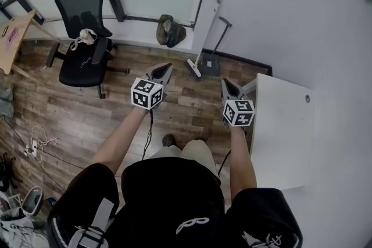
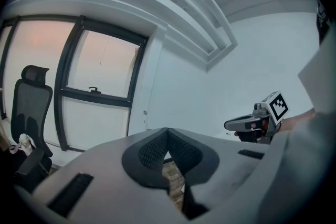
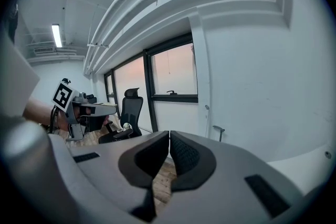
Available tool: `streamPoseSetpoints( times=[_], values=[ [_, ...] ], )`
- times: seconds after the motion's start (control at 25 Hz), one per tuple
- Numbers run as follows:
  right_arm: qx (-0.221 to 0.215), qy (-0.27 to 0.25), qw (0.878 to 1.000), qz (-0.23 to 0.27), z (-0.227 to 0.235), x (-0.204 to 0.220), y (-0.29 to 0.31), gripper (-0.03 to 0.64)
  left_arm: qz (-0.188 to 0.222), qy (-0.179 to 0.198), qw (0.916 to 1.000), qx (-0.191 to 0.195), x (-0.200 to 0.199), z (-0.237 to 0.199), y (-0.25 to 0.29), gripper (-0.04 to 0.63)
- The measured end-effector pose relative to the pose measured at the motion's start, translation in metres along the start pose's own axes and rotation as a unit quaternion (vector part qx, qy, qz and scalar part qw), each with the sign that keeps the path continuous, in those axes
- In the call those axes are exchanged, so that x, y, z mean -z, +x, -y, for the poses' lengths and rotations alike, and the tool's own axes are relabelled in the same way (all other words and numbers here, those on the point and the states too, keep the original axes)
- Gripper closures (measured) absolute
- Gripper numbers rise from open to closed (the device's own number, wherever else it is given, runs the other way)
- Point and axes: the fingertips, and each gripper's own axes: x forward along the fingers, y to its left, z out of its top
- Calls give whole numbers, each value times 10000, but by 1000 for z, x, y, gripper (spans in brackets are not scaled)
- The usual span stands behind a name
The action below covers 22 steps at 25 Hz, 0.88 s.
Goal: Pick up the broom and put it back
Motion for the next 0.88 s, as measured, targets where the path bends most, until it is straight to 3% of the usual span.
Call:
streamPoseSetpoints(
  times=[0.52,0.88],
  values=[
    [-226,-351,9991,-20,-25,-17,27,592,163,-109,9992,-350,-7,-39,-22,578],
    [-296,-364,9989,34,-3,-30,57,592,126,-20,9991,-397,-17,-52,3,578]
  ],
)
